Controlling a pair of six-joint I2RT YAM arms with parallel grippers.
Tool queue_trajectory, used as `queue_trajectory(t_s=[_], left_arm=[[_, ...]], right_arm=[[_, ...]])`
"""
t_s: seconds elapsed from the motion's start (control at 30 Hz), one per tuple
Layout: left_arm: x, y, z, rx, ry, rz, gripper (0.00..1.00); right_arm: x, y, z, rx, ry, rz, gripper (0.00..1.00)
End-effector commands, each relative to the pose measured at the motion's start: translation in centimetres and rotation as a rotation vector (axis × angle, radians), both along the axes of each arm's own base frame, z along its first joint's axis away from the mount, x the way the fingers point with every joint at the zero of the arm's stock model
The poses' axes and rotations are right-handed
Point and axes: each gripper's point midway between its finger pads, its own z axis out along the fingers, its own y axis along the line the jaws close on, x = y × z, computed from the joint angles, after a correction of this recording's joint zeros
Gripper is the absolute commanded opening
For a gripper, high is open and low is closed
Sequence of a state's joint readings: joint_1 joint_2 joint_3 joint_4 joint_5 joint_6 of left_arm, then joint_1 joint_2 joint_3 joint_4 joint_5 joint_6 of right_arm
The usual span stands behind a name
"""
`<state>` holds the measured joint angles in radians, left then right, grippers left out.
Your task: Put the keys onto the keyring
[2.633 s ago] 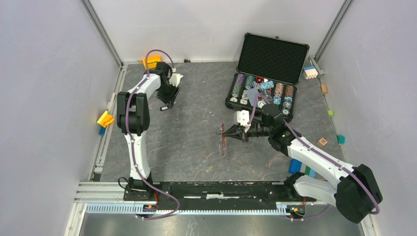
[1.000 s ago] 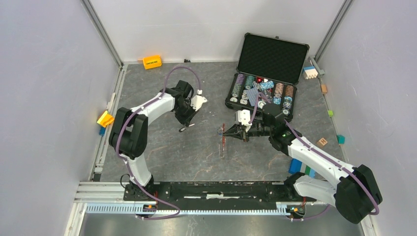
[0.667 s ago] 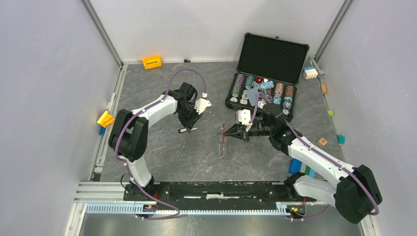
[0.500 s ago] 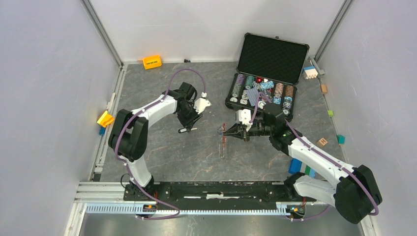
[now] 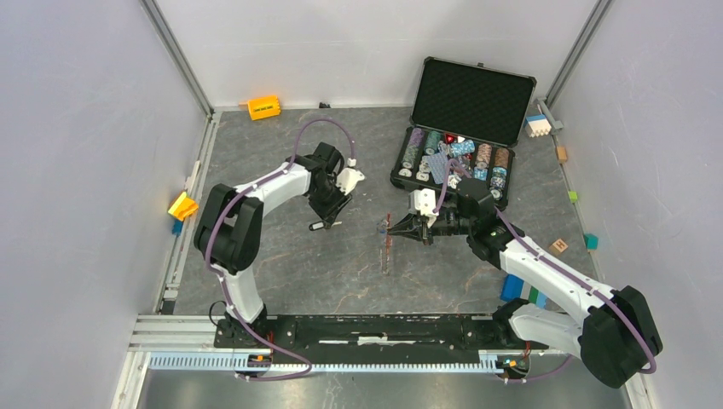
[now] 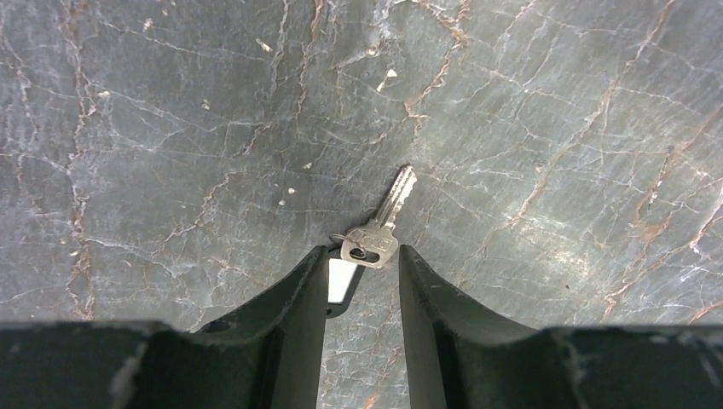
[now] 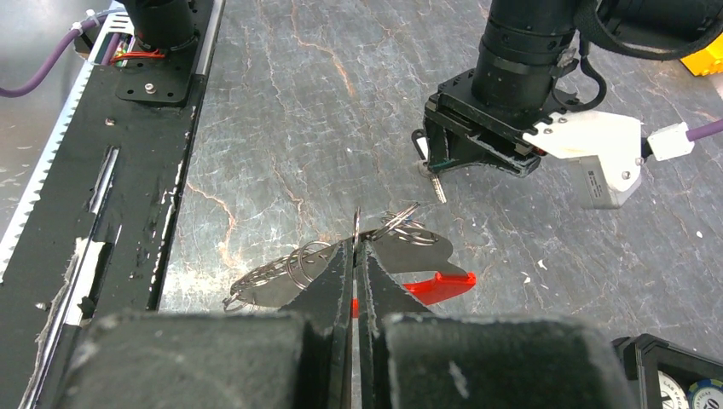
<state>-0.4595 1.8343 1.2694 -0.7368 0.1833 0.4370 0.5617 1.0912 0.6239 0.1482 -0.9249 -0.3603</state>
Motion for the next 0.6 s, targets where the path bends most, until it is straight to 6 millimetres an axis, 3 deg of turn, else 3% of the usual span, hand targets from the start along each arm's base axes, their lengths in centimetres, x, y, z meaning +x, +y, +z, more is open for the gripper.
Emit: queue_trajectory(t_s=[0.0, 0.57], left_arm=[[1.44, -0.43, 0.13, -0.004, -0.027, 0.06, 0.44], [1.15, 0.08, -0.84, 0.022, -0.017, 0.063, 0.41]], right_arm=[[-0.14, 0.09, 1.15, 0.03, -0.021, 0.017, 0.0], [-0.24, 0.11, 1.01, 0.031, -0.009, 0.024, 0.0]])
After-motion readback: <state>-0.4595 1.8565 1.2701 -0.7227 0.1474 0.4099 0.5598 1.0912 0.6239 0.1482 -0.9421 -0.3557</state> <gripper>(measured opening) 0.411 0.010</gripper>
